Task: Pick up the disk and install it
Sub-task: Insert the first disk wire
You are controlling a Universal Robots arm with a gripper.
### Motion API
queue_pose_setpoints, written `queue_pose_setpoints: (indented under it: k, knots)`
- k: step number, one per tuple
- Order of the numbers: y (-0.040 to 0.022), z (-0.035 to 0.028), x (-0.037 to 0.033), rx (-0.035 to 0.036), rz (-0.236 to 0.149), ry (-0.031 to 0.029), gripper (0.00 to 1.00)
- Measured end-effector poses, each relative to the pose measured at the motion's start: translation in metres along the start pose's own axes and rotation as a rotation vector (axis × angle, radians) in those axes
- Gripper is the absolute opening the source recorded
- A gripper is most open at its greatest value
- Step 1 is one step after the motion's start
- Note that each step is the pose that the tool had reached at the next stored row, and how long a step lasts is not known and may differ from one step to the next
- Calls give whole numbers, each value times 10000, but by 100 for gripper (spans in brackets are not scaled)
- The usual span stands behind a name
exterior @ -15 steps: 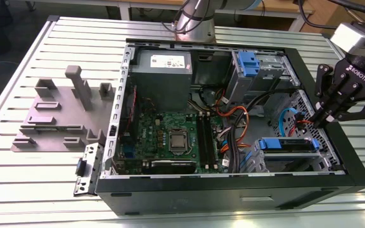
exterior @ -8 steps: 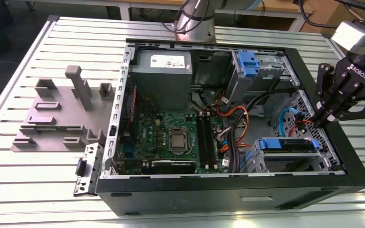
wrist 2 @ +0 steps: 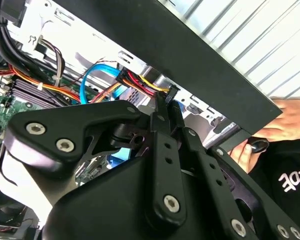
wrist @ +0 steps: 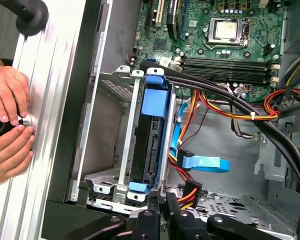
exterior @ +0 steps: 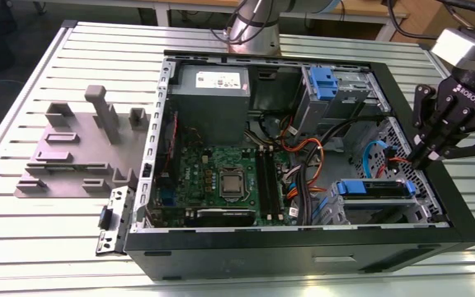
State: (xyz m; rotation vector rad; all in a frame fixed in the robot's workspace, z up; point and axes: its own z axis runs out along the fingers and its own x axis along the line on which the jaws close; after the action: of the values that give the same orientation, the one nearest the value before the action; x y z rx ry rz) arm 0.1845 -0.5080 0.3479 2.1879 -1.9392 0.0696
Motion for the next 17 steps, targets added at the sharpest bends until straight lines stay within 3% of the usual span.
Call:
queue_pose_setpoints:
  k: [8,17]
  knots:
    - [4,4,-1,23,4,-11,18]
    - [106,19,-16,195,35,-4,17]
